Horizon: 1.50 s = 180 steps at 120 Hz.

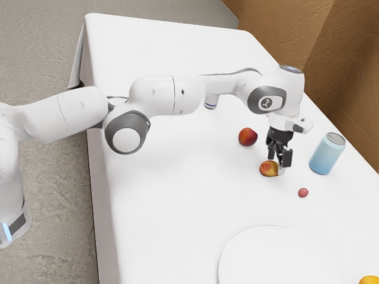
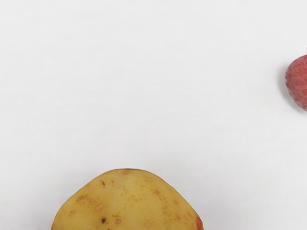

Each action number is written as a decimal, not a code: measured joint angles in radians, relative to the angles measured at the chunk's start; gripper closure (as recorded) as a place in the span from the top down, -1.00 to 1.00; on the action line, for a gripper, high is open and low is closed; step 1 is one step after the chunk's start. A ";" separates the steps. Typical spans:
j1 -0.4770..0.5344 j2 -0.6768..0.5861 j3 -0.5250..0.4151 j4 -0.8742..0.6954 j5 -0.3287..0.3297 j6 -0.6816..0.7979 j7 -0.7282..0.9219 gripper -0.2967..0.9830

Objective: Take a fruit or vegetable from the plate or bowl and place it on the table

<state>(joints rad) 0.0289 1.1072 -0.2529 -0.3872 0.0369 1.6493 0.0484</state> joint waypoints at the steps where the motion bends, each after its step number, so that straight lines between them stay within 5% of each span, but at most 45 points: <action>1: 0.000 0.000 0.000 0.000 0.000 0.000 -0.001 0.54; 78: 0.007 -0.008 0.006 -0.020 0.005 -0.003 -0.029 0.54; 98: -0.001 -0.083 0.006 -0.006 0.033 -0.017 -0.010 0.54; 115: -0.040 -0.155 -0.011 0.004 0.113 -0.172 -0.005 0.53; 138: -0.053 -0.032 -0.023 0.149 0.154 -0.293 -0.053 0.54; 180: -0.068 0.025 -0.043 0.182 0.162 -0.240 -0.109 0.54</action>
<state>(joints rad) -0.0395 1.1323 -0.2958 -0.2052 0.1986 1.4090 -0.0604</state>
